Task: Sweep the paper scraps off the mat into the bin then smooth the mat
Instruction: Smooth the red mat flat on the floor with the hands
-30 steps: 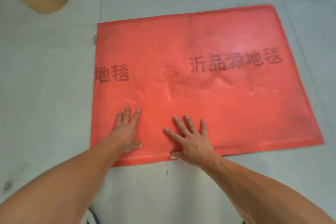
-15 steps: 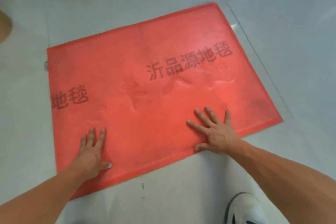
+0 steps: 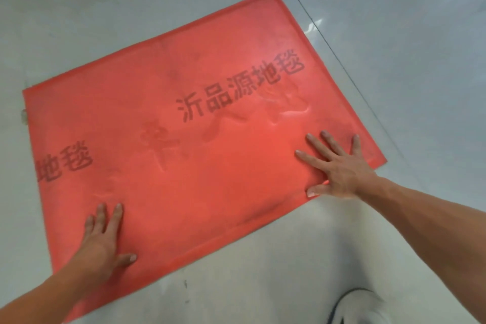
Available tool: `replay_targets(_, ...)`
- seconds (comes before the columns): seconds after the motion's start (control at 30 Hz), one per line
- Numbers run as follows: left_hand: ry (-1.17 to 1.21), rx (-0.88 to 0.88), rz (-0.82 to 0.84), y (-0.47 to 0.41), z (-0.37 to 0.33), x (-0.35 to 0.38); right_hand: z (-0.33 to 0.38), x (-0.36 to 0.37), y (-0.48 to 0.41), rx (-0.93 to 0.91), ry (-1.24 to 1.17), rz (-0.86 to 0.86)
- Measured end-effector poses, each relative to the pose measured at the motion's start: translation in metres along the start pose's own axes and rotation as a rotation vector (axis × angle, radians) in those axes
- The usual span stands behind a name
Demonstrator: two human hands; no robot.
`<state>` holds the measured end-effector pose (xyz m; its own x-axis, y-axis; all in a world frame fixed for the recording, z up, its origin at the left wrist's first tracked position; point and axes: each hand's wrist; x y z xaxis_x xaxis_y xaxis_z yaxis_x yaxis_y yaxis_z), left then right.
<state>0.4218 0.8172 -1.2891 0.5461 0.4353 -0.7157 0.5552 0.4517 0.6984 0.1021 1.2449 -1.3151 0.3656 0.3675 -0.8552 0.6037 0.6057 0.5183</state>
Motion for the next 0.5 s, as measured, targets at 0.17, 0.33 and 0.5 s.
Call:
replay_targets(0.17, -0.155, -0.056, 0.002, -0.001, -0.032, -0.020, -0.005, 0.002, 0.002, 0.008, -0.013, 0.020)
replay_targets(0.33, -0.035, 0.403, -0.186, -0.017, -0.165, -0.049, -0.005, 0.000, 0.003, 0.001, -0.048, 0.009)
replay_targets(0.5, -0.152, 0.633, -0.054, -0.028, -0.320, -0.040, -0.007, 0.001, 0.002, -0.008, -0.061, -0.019)
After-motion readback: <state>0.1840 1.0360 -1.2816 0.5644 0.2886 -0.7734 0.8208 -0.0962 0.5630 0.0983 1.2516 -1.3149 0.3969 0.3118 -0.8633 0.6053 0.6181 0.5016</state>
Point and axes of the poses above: each hand's wrist, its own y-axis away from the middle knuckle, its own x-axis out of the palm, z = x × y, and after that the axes turned 4 degrees about x, right-handed
